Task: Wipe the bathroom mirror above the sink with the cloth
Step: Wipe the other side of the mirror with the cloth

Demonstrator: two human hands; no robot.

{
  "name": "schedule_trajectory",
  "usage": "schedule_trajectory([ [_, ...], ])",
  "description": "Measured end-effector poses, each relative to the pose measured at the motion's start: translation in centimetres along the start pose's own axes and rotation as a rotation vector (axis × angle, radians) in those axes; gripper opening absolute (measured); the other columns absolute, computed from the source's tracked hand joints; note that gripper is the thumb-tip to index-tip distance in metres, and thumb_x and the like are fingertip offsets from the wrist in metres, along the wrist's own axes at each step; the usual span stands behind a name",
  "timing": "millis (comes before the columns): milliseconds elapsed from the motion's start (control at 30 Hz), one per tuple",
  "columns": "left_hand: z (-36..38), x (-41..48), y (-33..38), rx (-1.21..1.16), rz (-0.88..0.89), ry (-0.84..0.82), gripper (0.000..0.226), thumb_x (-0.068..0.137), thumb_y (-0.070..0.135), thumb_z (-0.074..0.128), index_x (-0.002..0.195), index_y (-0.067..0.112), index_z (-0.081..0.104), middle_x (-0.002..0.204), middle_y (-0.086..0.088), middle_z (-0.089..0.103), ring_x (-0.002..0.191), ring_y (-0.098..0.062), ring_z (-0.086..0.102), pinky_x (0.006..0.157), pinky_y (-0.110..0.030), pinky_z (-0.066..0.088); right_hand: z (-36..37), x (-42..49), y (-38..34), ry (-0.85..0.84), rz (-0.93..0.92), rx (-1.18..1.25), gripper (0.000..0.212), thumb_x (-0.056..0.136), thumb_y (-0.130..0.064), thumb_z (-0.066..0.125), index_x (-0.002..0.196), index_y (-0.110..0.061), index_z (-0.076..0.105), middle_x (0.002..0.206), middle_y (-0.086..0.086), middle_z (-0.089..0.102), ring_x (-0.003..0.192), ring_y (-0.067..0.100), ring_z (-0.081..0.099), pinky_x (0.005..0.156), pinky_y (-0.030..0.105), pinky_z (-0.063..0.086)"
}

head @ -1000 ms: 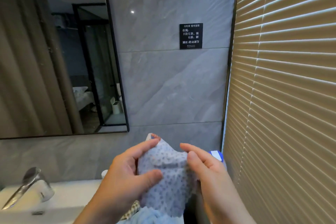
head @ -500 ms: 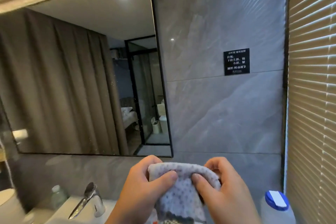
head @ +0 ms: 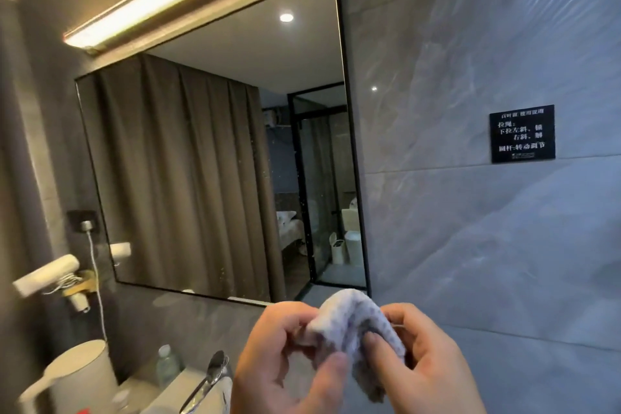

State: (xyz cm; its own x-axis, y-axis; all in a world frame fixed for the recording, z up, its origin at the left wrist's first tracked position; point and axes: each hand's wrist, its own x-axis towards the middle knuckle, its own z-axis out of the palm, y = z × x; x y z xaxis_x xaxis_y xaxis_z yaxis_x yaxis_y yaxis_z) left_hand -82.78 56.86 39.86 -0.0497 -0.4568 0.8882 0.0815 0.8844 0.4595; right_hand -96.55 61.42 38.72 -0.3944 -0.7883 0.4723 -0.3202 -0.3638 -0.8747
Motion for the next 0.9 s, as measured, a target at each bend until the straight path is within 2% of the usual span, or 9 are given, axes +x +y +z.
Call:
schedule_trajectory([
  [100,-1.1,0.2,-0.8,0.122,0.084,-0.119,0.006,0.078,0.034,0.065,0.081,0.030,0.069,0.076,0.004,0.062,0.065,-0.020,0.059,0.058,-0.019,0.044,0.4,0.5,0.3,0.006,0.012,0.017,0.035,0.078,-0.007,0.071,0.077,-0.043,0.068,0.062,0.000,0.069,0.051,0.005,0.055,0.058,0.022,0.047],
  [233,-1.2,0.1,-1.9,0.210,0.063,-0.132,0.018,0.085,0.048,0.060,0.078,0.034,0.070,0.077,0.007,0.060,0.069,-0.014,0.061,0.062,-0.017,0.047,0.8,0.6,0.9,-0.046,0.077,0.036,0.034,0.079,-0.010,0.072,0.075,-0.043,0.069,0.062,-0.002,0.069,0.052,0.002,0.055,0.058,0.015,0.044],
  [367,-1.4,-0.1,-3.0,0.239,0.011,-0.122,0.006,0.075,0.037,0.065,0.076,0.038,0.071,0.089,0.011,0.064,0.080,-0.009,0.064,0.071,-0.016,0.049,0.6,0.8,1.6,-0.096,0.107,0.043,0.030,0.082,-0.012,0.071,0.076,-0.042,0.069,0.068,0.005,0.070,0.058,0.007,0.057,0.060,0.015,0.044],
  [500,-1.0,-0.6,-3.8,0.080,-0.350,-0.188,0.055,0.048,0.037,0.075,0.103,0.031,0.070,0.102,0.010,0.069,0.095,-0.010,0.066,0.082,-0.030,0.051,0.0,1.2,1.4,-0.185,0.106,0.099,0.034,0.092,-0.015,0.065,0.083,-0.047,0.073,0.079,-0.004,0.075,0.078,0.006,0.069,0.078,0.018,0.051],
  [567,-0.7,0.0,-2.9,-0.039,-0.507,-0.274,0.051,0.041,0.034,0.076,0.092,0.025,0.073,0.092,0.004,0.074,0.087,-0.010,0.070,0.077,-0.023,0.050,-0.2,1.2,0.9,-0.250,0.080,0.170,0.025,0.095,-0.023,0.063,0.088,-0.042,0.077,0.090,-0.004,0.077,0.090,0.007,0.071,0.085,0.023,0.053],
  [633,-0.8,1.1,-2.3,-0.055,-0.544,-0.308,0.040,0.041,0.029,0.077,0.079,0.018,0.073,0.074,-0.005,0.073,0.068,-0.010,0.067,0.064,-0.018,0.048,-0.5,1.6,0.8,-0.244,0.013,0.156,0.021,0.091,-0.025,0.065,0.088,-0.039,0.079,0.097,-0.005,0.076,0.094,0.009,0.071,0.085,0.022,0.053],
  [733,-1.1,2.7,-2.4,0.012,-0.489,-0.222,0.031,0.042,0.026,0.075,0.071,0.021,0.065,0.058,-0.002,0.063,0.053,-0.012,0.056,0.055,-0.021,0.042,-1.1,3.3,0.9,-0.163,-0.062,0.035,0.034,0.091,-0.016,0.068,0.086,-0.049,0.074,0.090,-0.011,0.072,0.081,0.011,0.071,0.076,0.029,0.058],
  [833,-1.6,4.7,-3.2,0.139,-0.412,-0.050,0.031,0.042,0.022,0.069,0.072,0.030,0.061,0.057,0.002,0.057,0.049,-0.012,0.052,0.052,-0.019,0.043,-2.9,7.2,0.0,-0.056,-0.217,-0.183,0.019,0.085,-0.029,0.068,0.090,-0.047,0.071,0.101,-0.022,0.060,0.092,0.003,0.063,0.076,0.019,0.053],
  [900,-2.3,6.5,-3.6,0.223,-0.330,0.025,0.039,0.039,0.030,0.068,0.077,0.037,0.061,0.064,0.007,0.063,0.057,-0.014,0.060,0.058,-0.020,0.048,-4.6,11.4,-0.7,0.009,-0.306,-0.349,0.022,0.089,-0.021,0.069,0.094,-0.042,0.066,0.104,-0.021,0.058,0.096,0.000,0.060,0.080,0.017,0.050],
])
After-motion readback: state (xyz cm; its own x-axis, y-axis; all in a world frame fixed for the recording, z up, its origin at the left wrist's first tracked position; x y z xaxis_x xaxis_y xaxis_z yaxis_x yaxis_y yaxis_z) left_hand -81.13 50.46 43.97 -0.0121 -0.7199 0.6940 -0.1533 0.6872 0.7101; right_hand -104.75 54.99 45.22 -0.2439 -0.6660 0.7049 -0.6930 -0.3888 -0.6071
